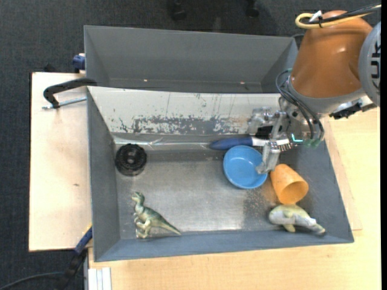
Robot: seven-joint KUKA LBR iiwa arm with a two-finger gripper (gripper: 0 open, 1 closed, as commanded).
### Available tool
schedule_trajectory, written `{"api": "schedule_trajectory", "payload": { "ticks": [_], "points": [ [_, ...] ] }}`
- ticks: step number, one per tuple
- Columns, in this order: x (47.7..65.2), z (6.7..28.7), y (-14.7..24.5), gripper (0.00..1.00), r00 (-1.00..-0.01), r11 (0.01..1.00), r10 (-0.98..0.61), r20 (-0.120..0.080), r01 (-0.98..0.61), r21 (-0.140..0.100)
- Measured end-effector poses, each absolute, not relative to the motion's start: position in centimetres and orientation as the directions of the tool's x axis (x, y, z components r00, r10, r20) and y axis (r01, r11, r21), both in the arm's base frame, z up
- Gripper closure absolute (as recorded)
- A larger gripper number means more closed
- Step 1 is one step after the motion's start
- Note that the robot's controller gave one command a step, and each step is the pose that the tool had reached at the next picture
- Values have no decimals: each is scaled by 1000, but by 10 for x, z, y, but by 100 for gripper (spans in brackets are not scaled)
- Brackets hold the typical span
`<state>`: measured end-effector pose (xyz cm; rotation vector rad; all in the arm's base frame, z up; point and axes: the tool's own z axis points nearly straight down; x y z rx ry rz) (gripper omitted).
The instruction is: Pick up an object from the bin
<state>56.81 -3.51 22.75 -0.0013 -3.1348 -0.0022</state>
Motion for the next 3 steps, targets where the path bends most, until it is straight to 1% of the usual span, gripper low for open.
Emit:
{"api": "schedule_trajectory", "payload": {
  "ticks": [1, 2, 3],
  "points": [
    [520, 67, -2, 0, -979, 979, 206, 8, 206, 1],
    [549, 71, -33, 0, -782, 782, 624, -5, 624, 3],
    [550, 71, -32, 0, -783, 783, 622, -4, 622, 2]
  ]
}}
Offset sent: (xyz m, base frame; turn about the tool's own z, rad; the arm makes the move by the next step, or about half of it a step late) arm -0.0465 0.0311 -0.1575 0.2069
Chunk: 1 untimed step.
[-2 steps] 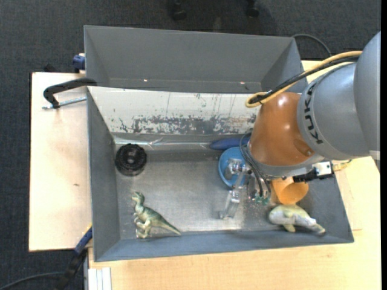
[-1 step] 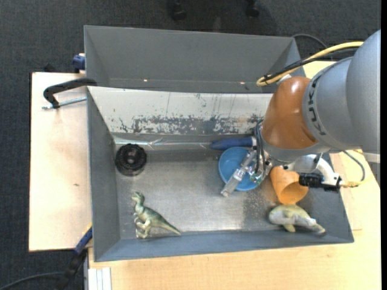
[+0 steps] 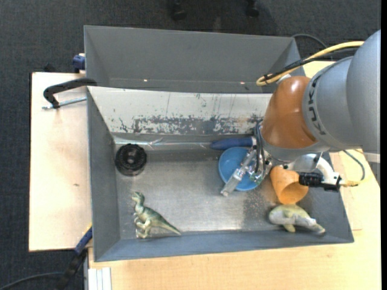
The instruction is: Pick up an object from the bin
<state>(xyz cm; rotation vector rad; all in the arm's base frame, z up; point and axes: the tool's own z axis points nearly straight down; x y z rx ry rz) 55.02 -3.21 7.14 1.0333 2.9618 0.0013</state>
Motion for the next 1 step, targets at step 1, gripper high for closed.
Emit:
{"api": "schedule_trajectory", "payload": {
  "ticks": [1],
  "points": [
    [551, 72, -32, 0, -784, 784, 621, -4, 621, 2]
  ]
}}
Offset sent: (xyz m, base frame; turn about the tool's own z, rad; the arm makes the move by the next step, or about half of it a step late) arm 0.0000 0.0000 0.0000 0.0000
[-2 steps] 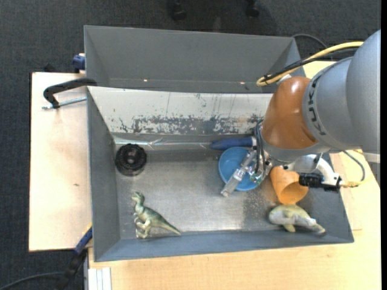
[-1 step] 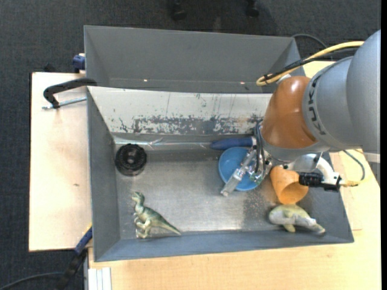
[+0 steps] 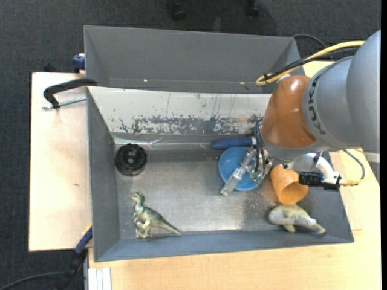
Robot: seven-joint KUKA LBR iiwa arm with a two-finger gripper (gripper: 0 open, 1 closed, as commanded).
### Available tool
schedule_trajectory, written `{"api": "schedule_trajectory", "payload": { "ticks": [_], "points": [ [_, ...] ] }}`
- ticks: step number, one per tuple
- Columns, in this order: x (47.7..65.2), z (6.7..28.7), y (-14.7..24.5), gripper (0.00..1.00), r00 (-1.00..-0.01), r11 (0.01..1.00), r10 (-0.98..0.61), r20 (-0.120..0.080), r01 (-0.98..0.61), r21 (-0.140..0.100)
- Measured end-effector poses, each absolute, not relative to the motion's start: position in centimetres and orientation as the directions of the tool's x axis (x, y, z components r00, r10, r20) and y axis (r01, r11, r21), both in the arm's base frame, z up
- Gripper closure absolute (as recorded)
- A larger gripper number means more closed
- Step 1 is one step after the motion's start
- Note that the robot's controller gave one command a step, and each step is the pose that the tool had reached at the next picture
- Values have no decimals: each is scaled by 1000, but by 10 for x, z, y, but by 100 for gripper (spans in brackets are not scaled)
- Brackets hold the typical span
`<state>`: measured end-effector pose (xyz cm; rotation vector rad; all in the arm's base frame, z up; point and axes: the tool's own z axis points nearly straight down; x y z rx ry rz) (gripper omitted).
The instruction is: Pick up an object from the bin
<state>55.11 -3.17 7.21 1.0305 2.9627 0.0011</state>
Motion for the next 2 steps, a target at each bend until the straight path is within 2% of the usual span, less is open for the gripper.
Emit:
{"api": "schedule_trajectory", "payload": {
  "ticks": [1, 2],
  "points": [
    [552, 73, -31, 0, -785, 785, 619, -4, 619, 2],
    [550, 71, -30, 100, -786, 786, 618, 6, 618, -3]
  ]
}}
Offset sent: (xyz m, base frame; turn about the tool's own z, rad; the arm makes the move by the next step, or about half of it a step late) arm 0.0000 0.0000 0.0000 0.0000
